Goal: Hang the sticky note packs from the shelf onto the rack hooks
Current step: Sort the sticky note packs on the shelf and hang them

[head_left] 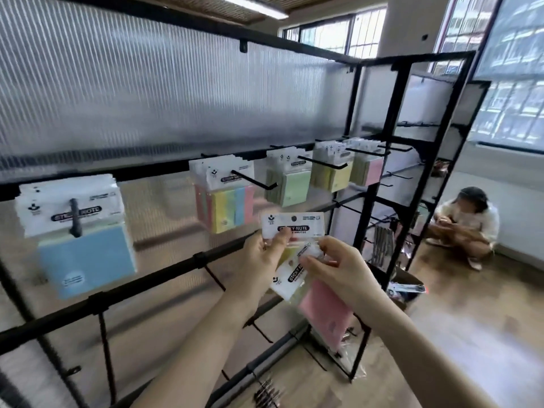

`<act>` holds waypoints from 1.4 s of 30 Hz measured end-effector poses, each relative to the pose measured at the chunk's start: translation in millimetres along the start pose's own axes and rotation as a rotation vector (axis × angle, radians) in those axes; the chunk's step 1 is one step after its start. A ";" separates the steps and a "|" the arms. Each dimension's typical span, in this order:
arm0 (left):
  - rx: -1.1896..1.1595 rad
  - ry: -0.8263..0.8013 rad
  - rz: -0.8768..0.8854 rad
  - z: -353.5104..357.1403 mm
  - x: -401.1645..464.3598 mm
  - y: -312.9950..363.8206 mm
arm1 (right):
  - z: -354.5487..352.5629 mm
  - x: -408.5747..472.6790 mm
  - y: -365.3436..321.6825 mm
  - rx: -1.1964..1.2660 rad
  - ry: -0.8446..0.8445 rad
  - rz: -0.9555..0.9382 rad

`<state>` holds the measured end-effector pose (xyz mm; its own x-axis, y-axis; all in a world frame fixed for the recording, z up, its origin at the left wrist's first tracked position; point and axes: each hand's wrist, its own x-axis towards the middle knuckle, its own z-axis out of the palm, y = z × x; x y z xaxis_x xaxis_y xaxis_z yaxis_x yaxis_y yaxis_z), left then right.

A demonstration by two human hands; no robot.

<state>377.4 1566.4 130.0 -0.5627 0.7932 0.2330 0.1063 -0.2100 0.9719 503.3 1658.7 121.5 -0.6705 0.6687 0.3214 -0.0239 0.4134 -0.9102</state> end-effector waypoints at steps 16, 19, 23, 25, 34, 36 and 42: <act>0.090 -0.025 0.022 135.6 133.0 -30.1 | -145.4 109.9 71.4 0.087 0.080 -0.059; 0.069 0.023 0.118 169.4 158.4 -28.4 | -180.5 139.4 79.6 0.097 0.086 -0.132; 0.041 0.090 0.253 207.6 188.7 -18.4 | -214.1 173.9 85.0 0.131 0.116 -0.223; 0.044 0.132 0.297 221.0 201.0 -14.8 | -226.2 188.5 87.3 0.158 0.103 -0.260; 0.080 0.355 0.308 252.3 236.2 -18.6 | -250.9 234.8 99.4 0.243 0.000 -0.297; 0.091 0.386 0.313 253.2 237.7 -19.6 | -250.9 241.8 101.9 0.234 -0.028 -0.305; 0.235 0.501 0.347 248.6 241.7 -24.4 | -239.7 260.2 114.9 0.170 -0.080 -0.307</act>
<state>442.6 1905.3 171.0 -0.7711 0.3277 0.5459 0.4951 -0.2303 0.8377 503.8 2028.3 163.1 -0.6687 0.4764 0.5709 -0.3512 0.4745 -0.8072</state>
